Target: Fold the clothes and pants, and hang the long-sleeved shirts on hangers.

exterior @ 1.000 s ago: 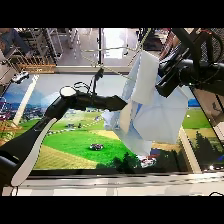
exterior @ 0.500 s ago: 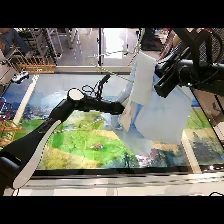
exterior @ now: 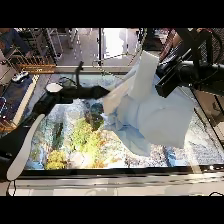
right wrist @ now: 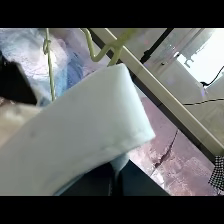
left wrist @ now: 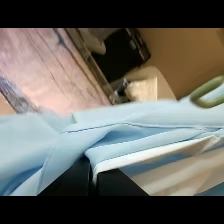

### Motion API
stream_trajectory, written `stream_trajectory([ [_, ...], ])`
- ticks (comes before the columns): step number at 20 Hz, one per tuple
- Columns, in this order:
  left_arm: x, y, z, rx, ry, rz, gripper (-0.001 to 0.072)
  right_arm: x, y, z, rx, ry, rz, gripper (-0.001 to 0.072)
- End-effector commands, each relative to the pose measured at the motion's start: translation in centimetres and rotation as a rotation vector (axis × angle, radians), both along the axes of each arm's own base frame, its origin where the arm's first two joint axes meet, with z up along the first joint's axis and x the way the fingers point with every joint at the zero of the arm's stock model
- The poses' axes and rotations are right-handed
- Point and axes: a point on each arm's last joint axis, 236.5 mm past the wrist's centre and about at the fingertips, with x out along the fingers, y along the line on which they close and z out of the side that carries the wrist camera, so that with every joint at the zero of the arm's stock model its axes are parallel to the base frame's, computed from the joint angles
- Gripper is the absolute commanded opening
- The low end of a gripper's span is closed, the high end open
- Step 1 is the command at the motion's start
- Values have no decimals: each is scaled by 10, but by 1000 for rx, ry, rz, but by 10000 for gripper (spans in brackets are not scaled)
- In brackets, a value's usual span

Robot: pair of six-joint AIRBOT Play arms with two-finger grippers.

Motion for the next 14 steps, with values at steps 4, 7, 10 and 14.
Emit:
stream_trajectory([
  [4,43,38,28,-127,-10,177,12,-7,10,-7,36,53,30,11],
  [7,39,29,29,-128,-10,166,12,-9,11,-10,38,66,38,11],
  [10,34,21,29,-128,-8,147,12,-9,12,-10,41,66,38,11],
  [14,17,-5,29,-128,-4,87,12,1,25,-8,93,60,61,11],
])
